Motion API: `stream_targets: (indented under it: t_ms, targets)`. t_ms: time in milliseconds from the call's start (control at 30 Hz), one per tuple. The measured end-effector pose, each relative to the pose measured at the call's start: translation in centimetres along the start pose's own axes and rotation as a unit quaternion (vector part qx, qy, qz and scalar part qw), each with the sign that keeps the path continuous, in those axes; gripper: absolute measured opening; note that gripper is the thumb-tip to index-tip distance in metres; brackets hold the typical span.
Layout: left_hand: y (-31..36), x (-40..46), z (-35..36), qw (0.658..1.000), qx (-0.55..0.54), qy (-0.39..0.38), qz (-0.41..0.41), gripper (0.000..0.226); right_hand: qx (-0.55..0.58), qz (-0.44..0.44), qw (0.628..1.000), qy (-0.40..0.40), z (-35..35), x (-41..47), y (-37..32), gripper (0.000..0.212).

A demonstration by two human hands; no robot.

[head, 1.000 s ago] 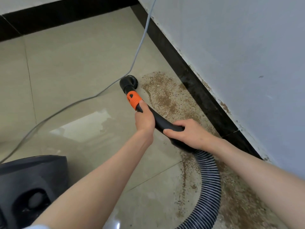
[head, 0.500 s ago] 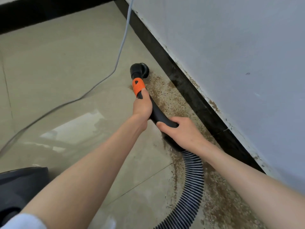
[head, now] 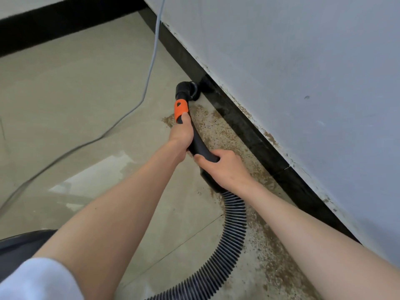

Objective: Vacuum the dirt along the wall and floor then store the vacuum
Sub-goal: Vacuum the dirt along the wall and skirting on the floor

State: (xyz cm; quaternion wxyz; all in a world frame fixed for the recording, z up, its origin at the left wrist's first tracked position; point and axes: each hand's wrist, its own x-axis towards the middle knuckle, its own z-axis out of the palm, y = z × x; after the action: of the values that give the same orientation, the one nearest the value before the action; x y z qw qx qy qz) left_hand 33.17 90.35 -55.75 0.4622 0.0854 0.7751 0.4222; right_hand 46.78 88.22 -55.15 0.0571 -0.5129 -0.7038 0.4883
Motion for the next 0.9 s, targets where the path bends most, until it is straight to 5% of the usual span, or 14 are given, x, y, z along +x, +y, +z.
stream_targets:
  t_ms: [433, 900]
  targets:
    - [-1.9, -3.0, -6.5, 0.995, -0.026, 0.084, -0.036, 0.057, 0.026, -0.036, 0.994, -0.102, 2.0, -2.7, -3.6, 0.046]
    - [-5.0, -7.2, -6.7, 0.996, -0.071, 0.022, -0.045, 0.056, 0.010, -0.038, 0.993, -0.112, 1.9, -7.1, -2.0, 0.040]
